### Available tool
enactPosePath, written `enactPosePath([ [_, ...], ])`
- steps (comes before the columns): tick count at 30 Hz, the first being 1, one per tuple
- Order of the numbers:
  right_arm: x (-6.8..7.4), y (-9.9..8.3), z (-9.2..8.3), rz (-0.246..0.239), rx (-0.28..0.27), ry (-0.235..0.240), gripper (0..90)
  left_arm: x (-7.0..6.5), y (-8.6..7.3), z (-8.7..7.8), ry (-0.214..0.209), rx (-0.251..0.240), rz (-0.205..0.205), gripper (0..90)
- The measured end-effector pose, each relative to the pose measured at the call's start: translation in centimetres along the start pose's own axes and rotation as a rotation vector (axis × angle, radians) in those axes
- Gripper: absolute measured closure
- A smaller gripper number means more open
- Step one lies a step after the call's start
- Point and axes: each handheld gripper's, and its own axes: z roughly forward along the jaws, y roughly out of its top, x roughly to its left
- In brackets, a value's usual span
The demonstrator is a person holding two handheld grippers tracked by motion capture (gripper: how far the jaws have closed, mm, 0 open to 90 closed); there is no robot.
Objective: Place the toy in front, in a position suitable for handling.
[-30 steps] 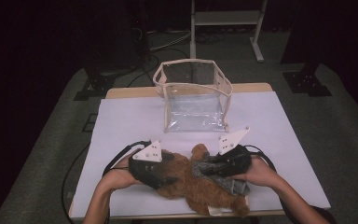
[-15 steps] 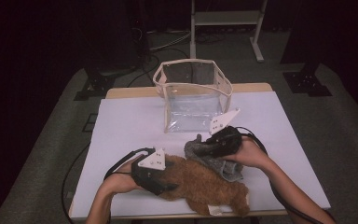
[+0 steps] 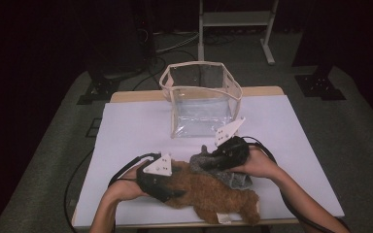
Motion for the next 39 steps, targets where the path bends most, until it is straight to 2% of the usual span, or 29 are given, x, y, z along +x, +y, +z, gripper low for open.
enactPosePath([
  [6,2.0,-0.8,-1.1,-0.027,-0.012,0.009,75.0,0.6,0.1,0.2,0.016,-0.012,-0.019,31.8],
  [11,3.2,-1.9,-2.6,-0.023,-0.024,0.006,74.9,1.4,0.4,0.4,0.028,-0.006,-0.028,31.8],
  [14,3.5,-2.3,-2.8,-0.015,-0.027,0.000,74.9,1.8,0.6,0.6,0.028,-0.009,-0.033,31.6],
  [18,2.6,-2.7,-2.6,-0.016,-0.006,-0.025,75.1,2.2,0.6,0.5,0.023,-0.013,-0.040,30.5],
  [20,1.9,-2.9,-2.3,-0.008,0.000,-0.038,75.2,2.3,0.7,0.1,0.023,-0.011,-0.031,29.6],
  [23,1.3,-3.0,-2.1,0.013,-0.002,-0.027,75.4,2.2,0.6,-0.6,0.032,-0.015,-0.020,28.5],
  [27,0.7,-3.0,-2.0,0.016,0.013,-0.038,75.4,1.6,0.3,-1.8,0.047,-0.011,0.000,25.8],
  [29,0.3,-3.1,-2.1,0.018,0.011,-0.042,75.4,1.4,0.0,-1.9,0.031,-0.003,0.011,23.3],
  [31,0.0,-3.2,-2.1,0.030,0.008,-0.046,75.4,1.1,-0.4,-1.8,0.028,0.012,0.040,21.5],
  [34,-0.1,-3.1,-2.0,0.033,0.006,-0.045,75.4,1.1,-0.9,-0.9,0.038,0.012,0.028,23.0],
  [36,0.1,-2.7,-2.2,0.031,0.004,-0.051,75.3,1.5,-1.0,-0.2,0.051,0.002,-0.009,27.4],
  [39,0.5,-1.7,-2.9,-0.001,-0.017,-0.068,75.3,2.1,-0.9,0.1,0.058,-0.023,-0.047,30.8],
])
